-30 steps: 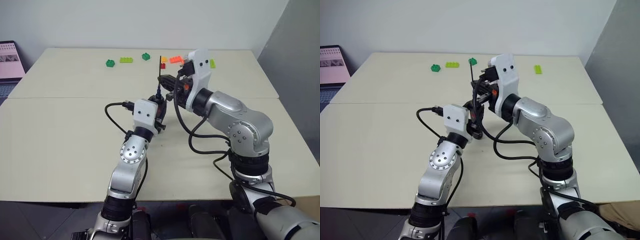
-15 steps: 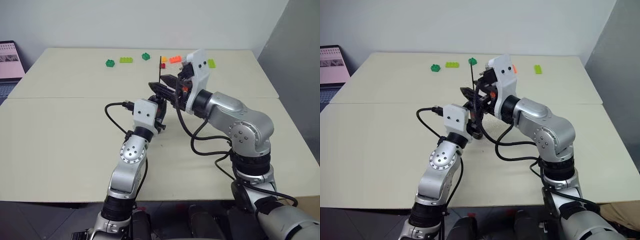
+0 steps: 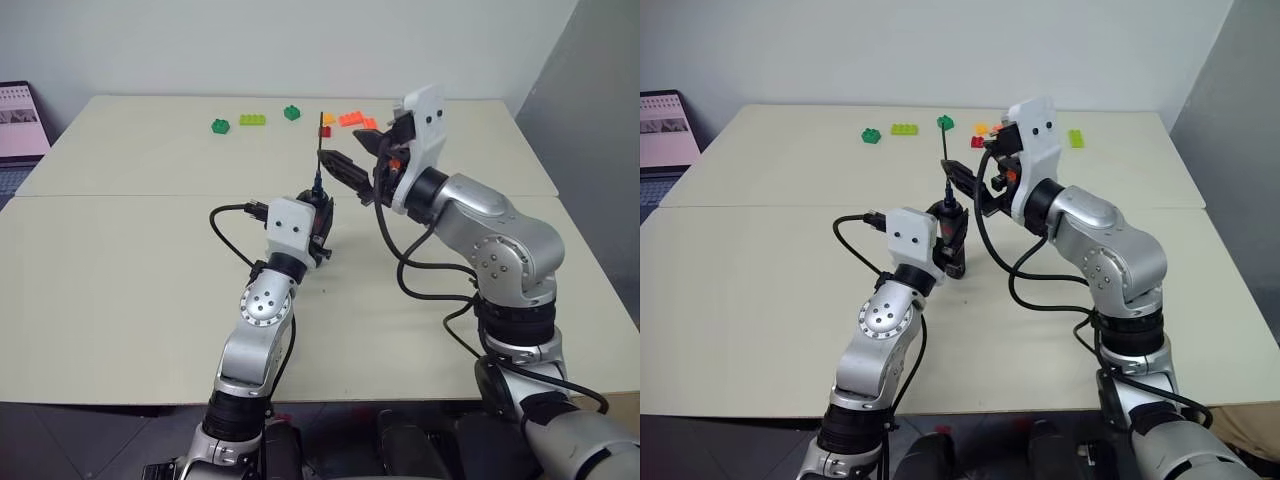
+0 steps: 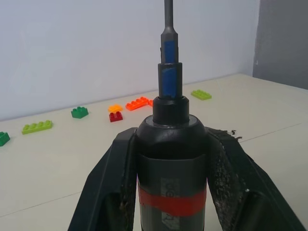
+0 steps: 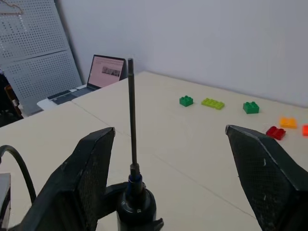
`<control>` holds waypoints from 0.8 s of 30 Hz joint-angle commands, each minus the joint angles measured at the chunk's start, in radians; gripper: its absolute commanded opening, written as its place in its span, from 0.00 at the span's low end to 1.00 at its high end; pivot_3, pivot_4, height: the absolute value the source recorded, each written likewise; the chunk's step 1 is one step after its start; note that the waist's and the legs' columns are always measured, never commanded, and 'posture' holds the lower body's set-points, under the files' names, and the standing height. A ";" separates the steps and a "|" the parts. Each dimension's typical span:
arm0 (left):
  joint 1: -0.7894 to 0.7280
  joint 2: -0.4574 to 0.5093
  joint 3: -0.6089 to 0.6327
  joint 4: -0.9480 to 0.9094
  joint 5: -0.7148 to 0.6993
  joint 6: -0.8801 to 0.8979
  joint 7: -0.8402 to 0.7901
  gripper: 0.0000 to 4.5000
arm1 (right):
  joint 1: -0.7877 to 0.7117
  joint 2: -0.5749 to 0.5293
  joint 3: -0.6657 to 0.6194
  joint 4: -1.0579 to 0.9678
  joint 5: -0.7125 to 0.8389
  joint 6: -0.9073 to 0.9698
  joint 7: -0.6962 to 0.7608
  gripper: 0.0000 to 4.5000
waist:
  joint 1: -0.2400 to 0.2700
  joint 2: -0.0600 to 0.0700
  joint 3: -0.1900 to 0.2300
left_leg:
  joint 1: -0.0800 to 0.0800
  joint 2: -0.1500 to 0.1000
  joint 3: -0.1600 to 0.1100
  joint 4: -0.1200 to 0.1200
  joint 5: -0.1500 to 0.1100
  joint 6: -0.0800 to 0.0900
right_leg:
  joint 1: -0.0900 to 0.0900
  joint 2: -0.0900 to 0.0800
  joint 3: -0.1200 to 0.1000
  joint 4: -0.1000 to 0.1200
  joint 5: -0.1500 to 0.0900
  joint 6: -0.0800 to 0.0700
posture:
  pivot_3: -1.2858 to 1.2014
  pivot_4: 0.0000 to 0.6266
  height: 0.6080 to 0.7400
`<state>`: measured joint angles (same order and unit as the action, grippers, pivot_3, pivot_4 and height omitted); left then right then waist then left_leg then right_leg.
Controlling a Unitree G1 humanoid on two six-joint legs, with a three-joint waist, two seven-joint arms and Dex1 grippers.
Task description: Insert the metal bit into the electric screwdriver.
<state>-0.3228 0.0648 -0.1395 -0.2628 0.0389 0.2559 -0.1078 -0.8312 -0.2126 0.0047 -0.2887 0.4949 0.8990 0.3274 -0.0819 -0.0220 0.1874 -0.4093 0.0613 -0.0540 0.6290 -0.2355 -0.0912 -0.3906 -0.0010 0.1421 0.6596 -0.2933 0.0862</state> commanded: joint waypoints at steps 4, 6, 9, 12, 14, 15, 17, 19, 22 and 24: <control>-0.218 0.104 -0.017 0.095 0.025 -0.009 -0.131 0.37 | 0.071 -0.136 -0.161 -0.100 0.059 0.036 0.018 0.86 | 0.010 -0.001 0.000 | -0.005 0.000 -0.001 0.001 0.000 0.000 | -0.003 0.000 -0.001 0.000 0.000 0.000 | 0.52 0.24 1.00; -0.342 0.176 -0.043 0.199 0.057 0.018 -0.210 0.37 | 0.110 -0.198 -0.182 -0.129 0.055 0.040 0.033 0.86 | 0.020 -0.001 0.000 | -0.008 0.000 -0.001 0.001 0.001 0.000 | -0.006 0.000 -0.001 0.000 0.000 0.000 | 0.52 0.24 1.00; -0.496 0.250 -0.090 0.376 0.071 0.063 -0.343 0.37 | 0.176 -0.303 -0.215 -0.166 0.046 0.032 0.072 0.86 | 0.025 -0.001 0.000 | -0.011 0.000 0.000 0.000 0.001 0.000 | -0.011 0.000 -0.001 0.000 0.000 0.000 | 0.52 0.24 1.00; -0.592 0.301 -0.165 0.524 0.096 0.049 -0.498 0.37 | 0.242 -0.422 -0.212 -0.203 0.023 -0.027 0.157 0.86 | 0.024 0.000 0.000 | -0.015 -0.001 0.000 0.000 0.001 0.000 | -0.014 0.000 -0.001 0.000 0.000 0.000 | 0.52 0.24 1.00; -0.649 0.329 -0.237 0.622 0.122 -0.017 -0.628 0.37 | 0.305 -0.518 -0.223 -0.257 0.052 -0.074 0.281 0.86 | 0.027 0.000 0.001 | -0.016 -0.001 0.000 -0.001 0.000 0.001 | -0.016 0.000 -0.001 -0.001 0.000 0.000 | 0.52 0.24 1.00; -0.692 0.319 -0.256 0.682 0.124 -0.036 -0.670 0.37 | 0.343 -0.574 -0.242 -0.307 0.106 -0.072 0.367 0.86 | 0.027 0.000 0.001 | -0.017 -0.001 0.000 -0.002 0.000 0.001 | -0.016 0.000 -0.002 -0.001 0.000 0.000 | 0.52 0.24 1.00; -0.762 0.302 -0.298 0.788 0.150 -0.107 -0.733 0.37 | 0.390 -0.651 -0.277 -0.377 0.188 -0.060 0.464 0.86 | 0.032 0.001 0.001 | -0.018 -0.001 0.000 -0.002 0.000 0.001 | -0.016 -0.001 -0.003 -0.002 0.000 -0.001 | 0.52 0.24 1.00; -0.820 0.278 -0.330 0.896 0.176 -0.169 -0.781 0.37 | 0.424 -0.710 -0.305 -0.413 0.239 -0.047 0.517 0.86 | 0.030 0.001 0.001 | -0.018 0.000 0.000 -0.002 0.000 0.001 | -0.016 0.000 -0.004 -0.002 -0.001 -0.001 | 0.52 0.24 1.00; -0.891 0.234 -0.365 1.055 0.217 -0.245 -0.824 0.37 | 0.482 -0.788 -0.339 -0.438 0.269 -0.038 0.570 0.86 | 0.035 0.001 0.002 | -0.019 0.000 0.000 -0.001 0.000 0.001 | -0.016 -0.001 -0.004 -0.003 -0.001 -0.001 | 0.52 0.24 1.00; -0.931 0.185 -0.410 1.186 0.268 -0.309 -0.849 0.37 | 0.548 -0.837 -0.354 -0.433 0.227 -0.064 0.598 0.86 | 0.039 0.001 0.002 | -0.019 -0.001 0.000 0.001 0.000 0.001 | -0.015 -0.001 -0.003 -0.002 -0.001 -0.001 | 0.52 0.24 1.00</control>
<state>-1.2211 0.2839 -0.5151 0.8259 0.2679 0.0084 -0.9285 -0.3195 -1.0151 -0.3036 -0.7075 0.7399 0.8602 0.8948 -0.0430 -0.0215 0.1889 -0.4281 0.0603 -0.0540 0.6308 -0.2348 -0.0900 -0.4048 -0.0019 0.1389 0.6574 -0.2940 0.0854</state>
